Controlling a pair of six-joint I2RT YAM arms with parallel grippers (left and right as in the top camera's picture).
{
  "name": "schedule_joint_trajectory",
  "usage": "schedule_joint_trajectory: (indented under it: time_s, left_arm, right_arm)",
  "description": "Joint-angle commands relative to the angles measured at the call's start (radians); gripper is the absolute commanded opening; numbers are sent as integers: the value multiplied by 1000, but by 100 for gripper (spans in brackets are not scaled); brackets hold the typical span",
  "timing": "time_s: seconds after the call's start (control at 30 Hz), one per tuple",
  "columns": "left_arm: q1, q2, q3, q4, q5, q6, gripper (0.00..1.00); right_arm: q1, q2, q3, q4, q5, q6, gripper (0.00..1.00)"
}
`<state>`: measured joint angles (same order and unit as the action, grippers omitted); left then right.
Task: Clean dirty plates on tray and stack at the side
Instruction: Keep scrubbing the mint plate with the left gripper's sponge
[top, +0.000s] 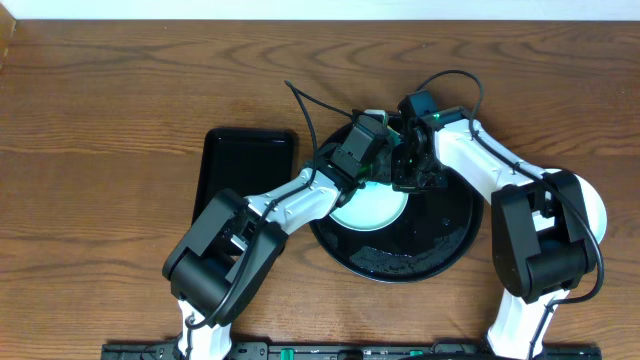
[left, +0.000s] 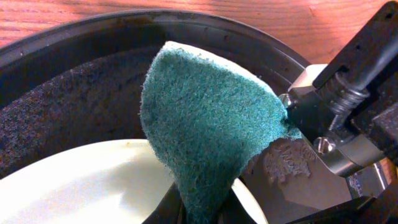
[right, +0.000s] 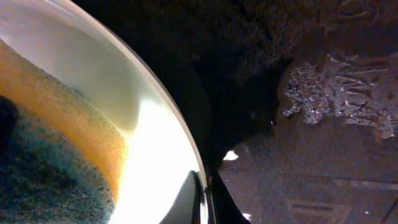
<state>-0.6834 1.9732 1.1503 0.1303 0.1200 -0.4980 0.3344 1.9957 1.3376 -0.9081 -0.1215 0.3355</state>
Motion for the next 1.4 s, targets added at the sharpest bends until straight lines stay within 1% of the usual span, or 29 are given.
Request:
schedule_joint_trajectory:
  time_s: [0.0, 0.17, 0.47, 0.6, 0.67, 0.8, 0.93, 1.13, 1.37]
  left_arm:
    - [-2, 57, -3, -8, -55, 5, 8]
    - [3, 58, -3, -112, -54, 7, 8]
    - [27, 55, -3, -412, -54, 7, 8]
    - [53, 30, -3, -475, -51, 13, 8]
    - [66, -1, -3, -487, -37, 37, 7]
    - [84, -85, -3, -487, -16, 53, 8]
    - [76, -145, -3, -430, -1, 51, 8]
    - [41, -108, -3, -316, 19, -15, 8]
    - [30, -16, -3, -134, 17, -91, 8]
  right_arm:
    - [28, -14, -6, -17, -18, 0, 1]
    - [28, -14, -6, -16, -17, 0, 1]
    - [28, -14, -6, -19, -17, 0, 1]
    - [28, -14, -6, -20, -17, 0, 1]
    - [28, -14, -6, -20, -17, 0, 1]
    - [28, -14, -6, -20, -17, 0, 1]
    - [28, -14, -6, -20, -17, 0, 1]
    - [29, -14, -6, -20, -18, 0, 1]
    - [28, -14, -6, -26, -17, 0, 1]
